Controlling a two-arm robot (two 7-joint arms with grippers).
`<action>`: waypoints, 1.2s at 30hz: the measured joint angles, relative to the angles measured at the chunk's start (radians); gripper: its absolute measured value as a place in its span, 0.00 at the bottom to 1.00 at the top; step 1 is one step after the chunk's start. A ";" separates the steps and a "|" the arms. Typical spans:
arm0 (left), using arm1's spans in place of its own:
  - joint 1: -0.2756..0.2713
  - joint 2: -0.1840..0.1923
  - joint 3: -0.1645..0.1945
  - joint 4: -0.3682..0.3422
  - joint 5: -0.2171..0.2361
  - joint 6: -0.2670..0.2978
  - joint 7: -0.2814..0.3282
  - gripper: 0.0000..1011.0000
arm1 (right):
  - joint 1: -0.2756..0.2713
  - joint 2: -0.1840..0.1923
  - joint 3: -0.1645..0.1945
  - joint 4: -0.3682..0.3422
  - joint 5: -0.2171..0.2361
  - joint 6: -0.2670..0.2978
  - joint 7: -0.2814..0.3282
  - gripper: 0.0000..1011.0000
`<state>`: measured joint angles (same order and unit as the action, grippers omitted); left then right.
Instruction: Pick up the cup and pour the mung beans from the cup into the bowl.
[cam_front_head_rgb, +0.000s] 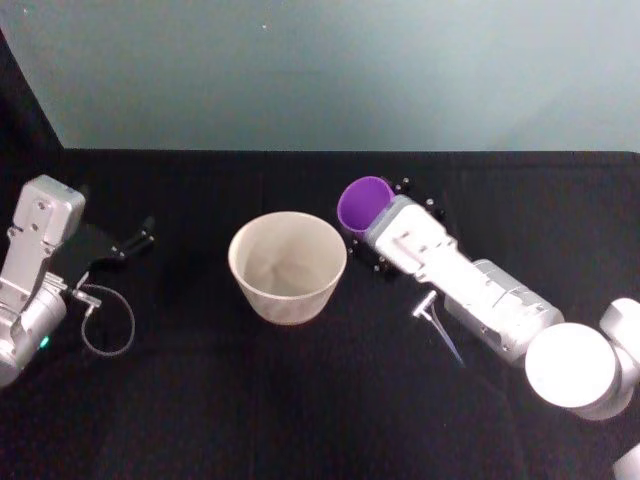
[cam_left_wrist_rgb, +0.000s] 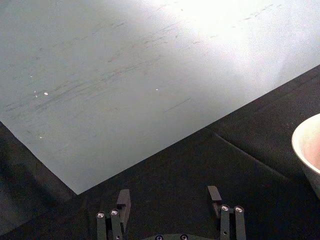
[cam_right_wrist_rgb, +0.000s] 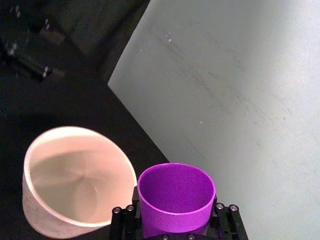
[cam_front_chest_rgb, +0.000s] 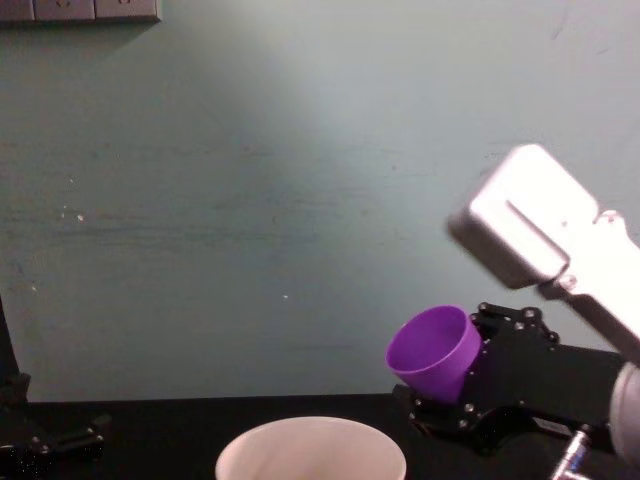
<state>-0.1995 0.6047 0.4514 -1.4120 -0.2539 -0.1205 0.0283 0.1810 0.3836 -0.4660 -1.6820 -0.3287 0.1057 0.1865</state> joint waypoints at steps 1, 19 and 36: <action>0.000 0.000 0.000 0.000 0.000 0.000 0.000 0.99 | 0.005 0.001 -0.007 -0.002 -0.017 0.009 0.001 0.73; 0.000 0.000 0.000 0.000 0.000 0.000 0.000 0.99 | 0.119 0.006 -0.142 -0.006 -0.338 0.153 0.079 0.73; 0.000 0.000 0.000 0.000 0.000 0.000 0.000 0.99 | 0.209 -0.005 -0.244 0.032 -0.559 0.170 0.161 0.73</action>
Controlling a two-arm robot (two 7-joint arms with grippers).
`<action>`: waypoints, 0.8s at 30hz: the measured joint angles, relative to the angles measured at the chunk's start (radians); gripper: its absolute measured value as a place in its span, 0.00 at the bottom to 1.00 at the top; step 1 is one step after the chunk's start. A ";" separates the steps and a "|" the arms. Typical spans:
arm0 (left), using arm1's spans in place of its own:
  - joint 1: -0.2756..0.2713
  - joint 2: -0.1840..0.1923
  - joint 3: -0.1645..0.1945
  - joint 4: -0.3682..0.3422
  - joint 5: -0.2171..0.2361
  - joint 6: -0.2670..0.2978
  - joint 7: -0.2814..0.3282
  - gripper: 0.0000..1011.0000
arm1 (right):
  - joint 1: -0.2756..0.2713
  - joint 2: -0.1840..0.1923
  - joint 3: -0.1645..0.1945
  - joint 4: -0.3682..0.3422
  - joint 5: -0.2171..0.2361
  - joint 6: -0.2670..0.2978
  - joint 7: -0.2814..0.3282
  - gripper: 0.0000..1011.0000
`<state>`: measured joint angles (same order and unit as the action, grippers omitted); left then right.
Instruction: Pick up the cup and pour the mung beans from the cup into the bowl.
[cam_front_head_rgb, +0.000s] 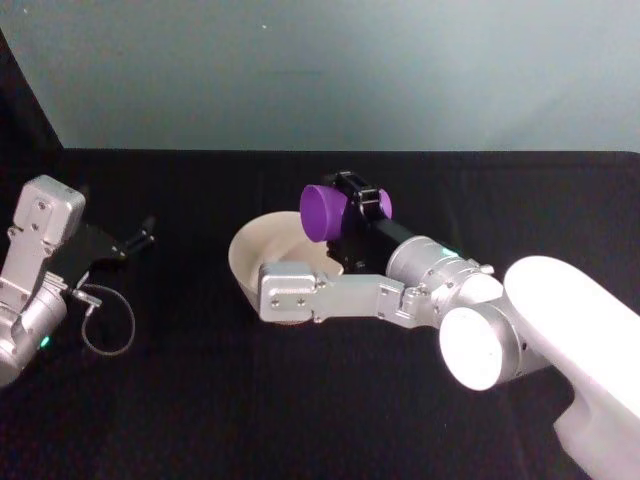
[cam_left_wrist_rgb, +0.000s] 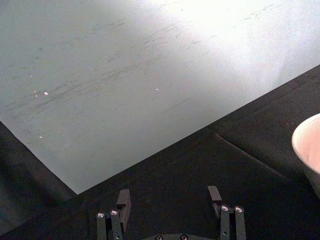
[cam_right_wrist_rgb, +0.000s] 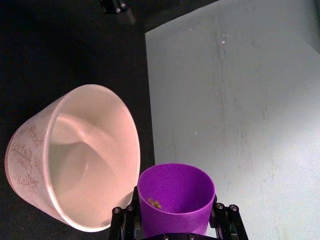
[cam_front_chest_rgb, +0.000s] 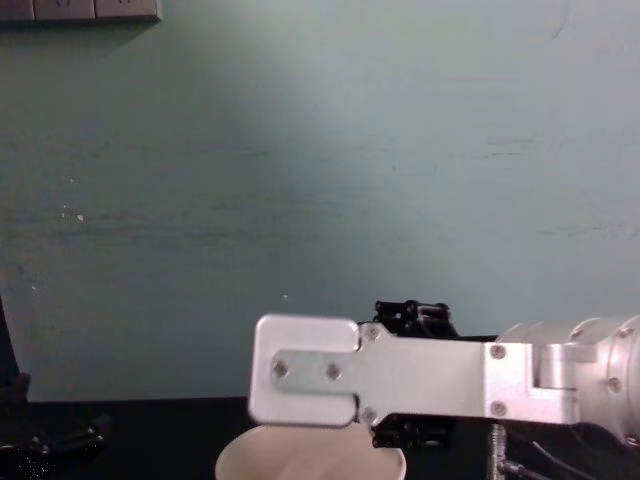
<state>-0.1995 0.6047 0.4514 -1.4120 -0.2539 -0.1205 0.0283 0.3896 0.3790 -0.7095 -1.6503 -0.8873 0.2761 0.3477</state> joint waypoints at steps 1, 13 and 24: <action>0.000 0.000 0.000 0.000 0.000 0.000 0.000 0.99 | 0.003 -0.001 -0.003 0.002 -0.008 0.000 0.003 0.73; 0.000 0.000 0.000 0.000 0.000 0.000 0.000 0.99 | 0.030 -0.018 -0.040 0.021 -0.119 0.000 0.043 0.73; 0.000 0.000 0.000 0.000 0.000 0.000 0.000 0.99 | 0.049 -0.027 -0.068 0.037 -0.212 0.004 0.079 0.73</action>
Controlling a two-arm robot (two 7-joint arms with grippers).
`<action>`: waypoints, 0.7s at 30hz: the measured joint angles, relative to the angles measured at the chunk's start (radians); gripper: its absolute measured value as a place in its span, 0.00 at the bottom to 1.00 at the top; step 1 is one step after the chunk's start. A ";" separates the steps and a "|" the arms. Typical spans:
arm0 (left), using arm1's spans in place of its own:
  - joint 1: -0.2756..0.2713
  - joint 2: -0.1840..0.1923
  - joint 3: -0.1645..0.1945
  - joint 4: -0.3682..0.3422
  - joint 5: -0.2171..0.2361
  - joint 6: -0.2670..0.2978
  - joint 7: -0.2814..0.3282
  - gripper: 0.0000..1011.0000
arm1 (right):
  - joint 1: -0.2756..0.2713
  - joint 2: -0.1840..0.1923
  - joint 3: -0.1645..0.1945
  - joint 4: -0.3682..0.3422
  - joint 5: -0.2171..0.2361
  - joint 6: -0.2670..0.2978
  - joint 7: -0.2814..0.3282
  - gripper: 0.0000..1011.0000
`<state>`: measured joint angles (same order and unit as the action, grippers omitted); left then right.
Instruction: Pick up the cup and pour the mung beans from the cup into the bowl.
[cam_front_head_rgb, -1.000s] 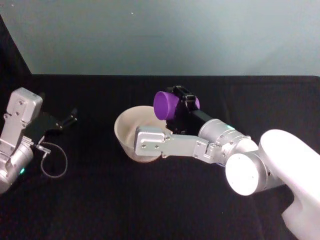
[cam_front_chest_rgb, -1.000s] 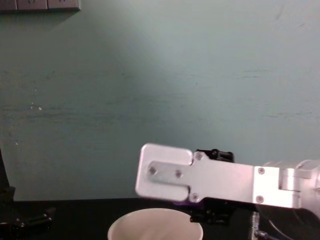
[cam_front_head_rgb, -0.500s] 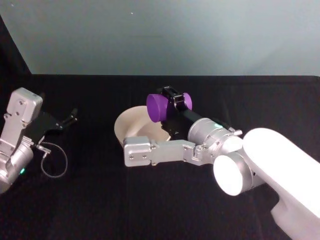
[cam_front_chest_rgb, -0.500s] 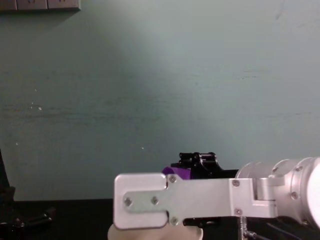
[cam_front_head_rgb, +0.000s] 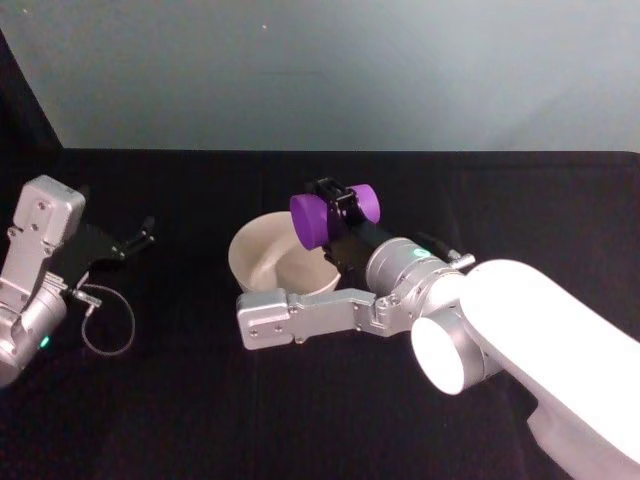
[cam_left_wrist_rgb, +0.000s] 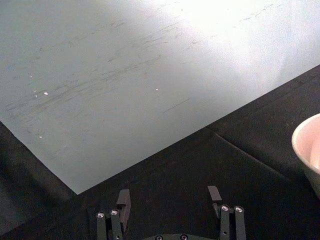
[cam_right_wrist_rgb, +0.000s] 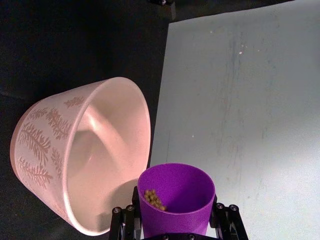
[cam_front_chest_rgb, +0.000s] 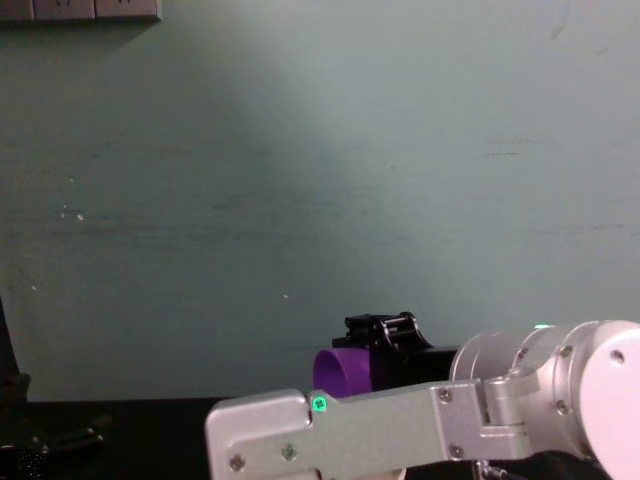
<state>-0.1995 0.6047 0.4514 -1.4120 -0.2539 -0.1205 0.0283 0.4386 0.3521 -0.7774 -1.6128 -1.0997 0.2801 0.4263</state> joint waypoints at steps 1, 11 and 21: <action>0.000 0.000 0.000 0.000 0.000 0.000 0.000 0.99 | 0.001 -0.001 -0.001 0.001 -0.005 0.000 0.001 0.73; 0.000 0.000 0.000 0.000 0.000 0.000 0.000 0.99 | 0.010 -0.009 -0.012 0.010 -0.056 -0.015 0.018 0.73; 0.000 0.000 0.000 0.000 0.000 0.000 0.000 0.99 | 0.016 -0.014 -0.019 0.014 -0.082 -0.020 0.031 0.73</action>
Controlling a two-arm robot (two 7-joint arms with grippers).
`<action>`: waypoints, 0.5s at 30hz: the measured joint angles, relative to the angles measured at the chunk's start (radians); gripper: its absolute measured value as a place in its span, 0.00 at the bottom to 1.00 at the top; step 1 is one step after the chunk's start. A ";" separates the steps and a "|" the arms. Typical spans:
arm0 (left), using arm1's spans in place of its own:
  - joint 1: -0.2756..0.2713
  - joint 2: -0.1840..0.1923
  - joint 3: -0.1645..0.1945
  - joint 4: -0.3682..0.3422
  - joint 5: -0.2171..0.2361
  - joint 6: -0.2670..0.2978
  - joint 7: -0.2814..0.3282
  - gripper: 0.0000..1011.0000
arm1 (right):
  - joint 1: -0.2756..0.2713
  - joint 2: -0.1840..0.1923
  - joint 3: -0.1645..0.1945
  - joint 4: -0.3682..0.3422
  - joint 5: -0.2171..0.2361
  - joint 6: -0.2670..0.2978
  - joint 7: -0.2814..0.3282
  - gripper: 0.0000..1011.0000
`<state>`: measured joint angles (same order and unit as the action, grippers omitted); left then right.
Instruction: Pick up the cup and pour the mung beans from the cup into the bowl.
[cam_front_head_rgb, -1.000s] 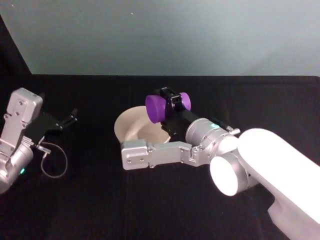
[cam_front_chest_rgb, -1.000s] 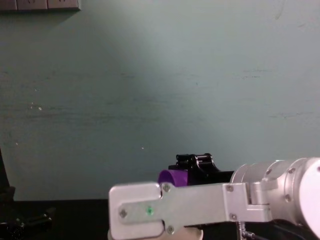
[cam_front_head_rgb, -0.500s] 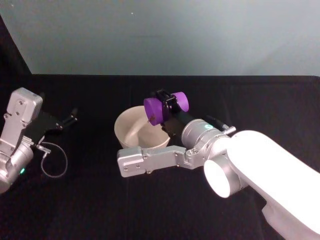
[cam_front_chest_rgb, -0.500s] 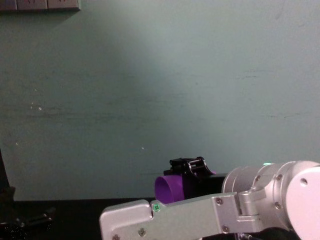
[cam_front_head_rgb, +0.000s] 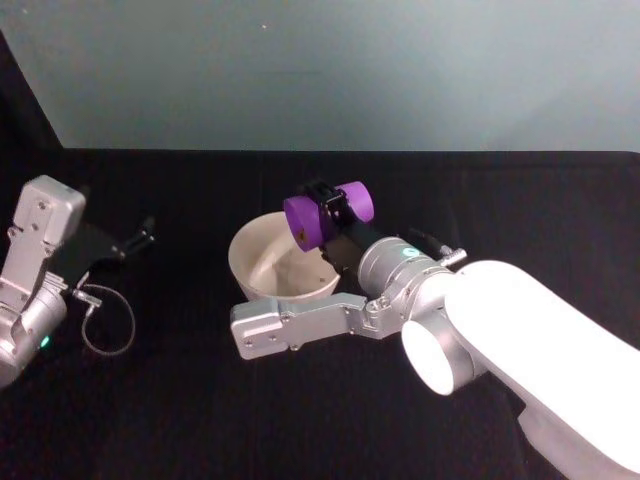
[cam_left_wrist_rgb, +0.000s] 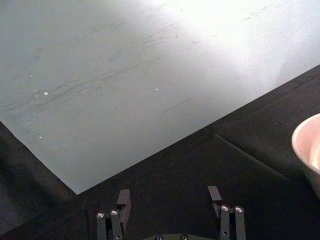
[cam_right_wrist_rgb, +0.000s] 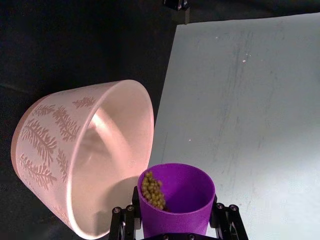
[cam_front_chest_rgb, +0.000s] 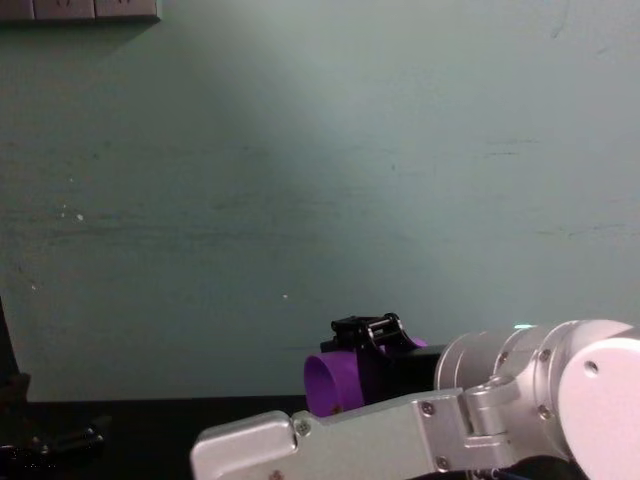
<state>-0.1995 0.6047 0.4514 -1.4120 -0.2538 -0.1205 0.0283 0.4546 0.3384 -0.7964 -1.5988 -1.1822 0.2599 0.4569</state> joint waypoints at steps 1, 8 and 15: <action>0.000 0.000 0.000 0.000 0.000 0.000 0.000 0.99 | 0.000 0.000 0.000 0.000 -0.001 0.000 0.000 0.73; 0.000 0.000 0.000 0.000 0.000 0.000 0.000 0.99 | 0.003 -0.001 -0.005 0.001 -0.015 0.000 0.009 0.73; 0.000 0.000 0.000 0.000 0.000 0.000 0.000 0.99 | 0.004 -0.001 -0.005 0.000 -0.020 -0.001 0.011 0.73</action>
<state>-0.1995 0.6047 0.4514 -1.4120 -0.2539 -0.1205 0.0283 0.4582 0.3376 -0.8016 -1.5992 -1.2019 0.2588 0.4676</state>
